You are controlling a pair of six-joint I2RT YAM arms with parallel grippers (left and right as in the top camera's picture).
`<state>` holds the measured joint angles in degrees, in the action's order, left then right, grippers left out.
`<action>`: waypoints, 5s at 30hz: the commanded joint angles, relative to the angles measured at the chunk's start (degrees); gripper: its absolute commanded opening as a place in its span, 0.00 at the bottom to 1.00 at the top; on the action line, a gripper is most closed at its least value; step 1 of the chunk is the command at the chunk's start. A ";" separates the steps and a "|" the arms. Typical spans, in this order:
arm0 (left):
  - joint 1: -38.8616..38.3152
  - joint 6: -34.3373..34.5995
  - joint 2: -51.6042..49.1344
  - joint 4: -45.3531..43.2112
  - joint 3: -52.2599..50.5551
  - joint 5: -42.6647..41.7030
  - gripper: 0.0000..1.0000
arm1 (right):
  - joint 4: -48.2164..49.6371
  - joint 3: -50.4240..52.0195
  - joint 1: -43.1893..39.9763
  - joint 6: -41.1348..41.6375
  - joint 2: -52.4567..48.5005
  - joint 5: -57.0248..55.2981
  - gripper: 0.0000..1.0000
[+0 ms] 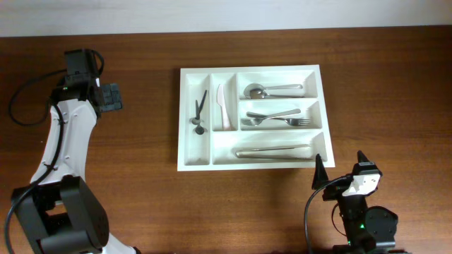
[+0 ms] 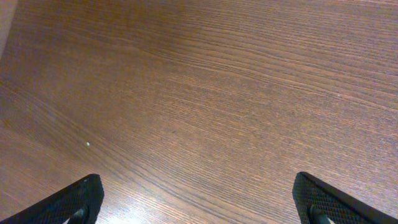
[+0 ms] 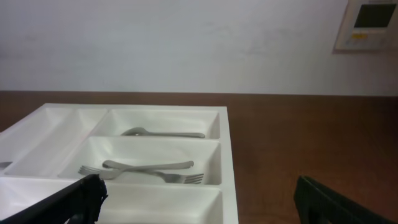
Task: Pack container
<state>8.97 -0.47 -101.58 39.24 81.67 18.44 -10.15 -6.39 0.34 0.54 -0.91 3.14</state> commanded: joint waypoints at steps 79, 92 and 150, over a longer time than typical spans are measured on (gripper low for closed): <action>-8.61 -0.85 88.50 -41.38 -72.81 -14.58 0.99 | -4.42 1.99 0.50 -0.31 0.72 -2.93 0.99; -8.87 -0.42 100.43 -33.53 -76.08 -14.62 0.99 | -4.42 1.99 0.50 -0.33 0.72 -2.93 0.98; -8.83 0.85 101.29 -34.62 -81.11 -15.69 0.99 | -4.42 1.99 0.50 -0.31 0.72 -2.93 0.99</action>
<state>0.38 0.19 -0.84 4.75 1.06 3.36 -14.52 -4.84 0.38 0.19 -0.69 0.91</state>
